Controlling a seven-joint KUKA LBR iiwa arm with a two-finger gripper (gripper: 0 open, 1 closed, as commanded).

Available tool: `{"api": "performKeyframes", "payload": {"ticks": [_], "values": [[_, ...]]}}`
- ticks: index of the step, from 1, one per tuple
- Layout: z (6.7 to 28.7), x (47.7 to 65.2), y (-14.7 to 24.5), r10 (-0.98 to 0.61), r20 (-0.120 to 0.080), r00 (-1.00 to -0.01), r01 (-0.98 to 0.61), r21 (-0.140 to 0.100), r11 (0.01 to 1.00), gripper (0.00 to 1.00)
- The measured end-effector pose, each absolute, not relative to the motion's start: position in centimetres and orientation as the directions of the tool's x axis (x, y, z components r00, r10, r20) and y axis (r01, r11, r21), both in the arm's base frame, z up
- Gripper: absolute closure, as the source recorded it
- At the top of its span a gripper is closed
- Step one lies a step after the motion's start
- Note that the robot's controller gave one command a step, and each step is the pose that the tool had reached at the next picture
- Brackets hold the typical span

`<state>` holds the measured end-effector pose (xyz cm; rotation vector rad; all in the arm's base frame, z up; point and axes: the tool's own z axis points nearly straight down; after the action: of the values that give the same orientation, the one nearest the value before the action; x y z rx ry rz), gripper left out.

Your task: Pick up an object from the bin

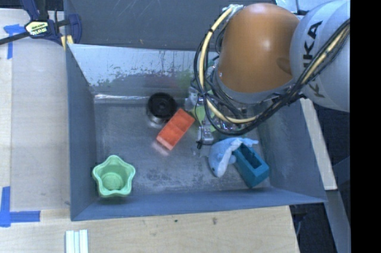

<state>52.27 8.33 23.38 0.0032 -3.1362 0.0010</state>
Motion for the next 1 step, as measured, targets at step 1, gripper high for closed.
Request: {"api": "performKeyframes", "payload": {"ticks": [1], "values": [[23.84, 52.42, 8.31, 0.000, -0.003, -1.000, 0.000, 0.001, 1.000, 0.00]]}}
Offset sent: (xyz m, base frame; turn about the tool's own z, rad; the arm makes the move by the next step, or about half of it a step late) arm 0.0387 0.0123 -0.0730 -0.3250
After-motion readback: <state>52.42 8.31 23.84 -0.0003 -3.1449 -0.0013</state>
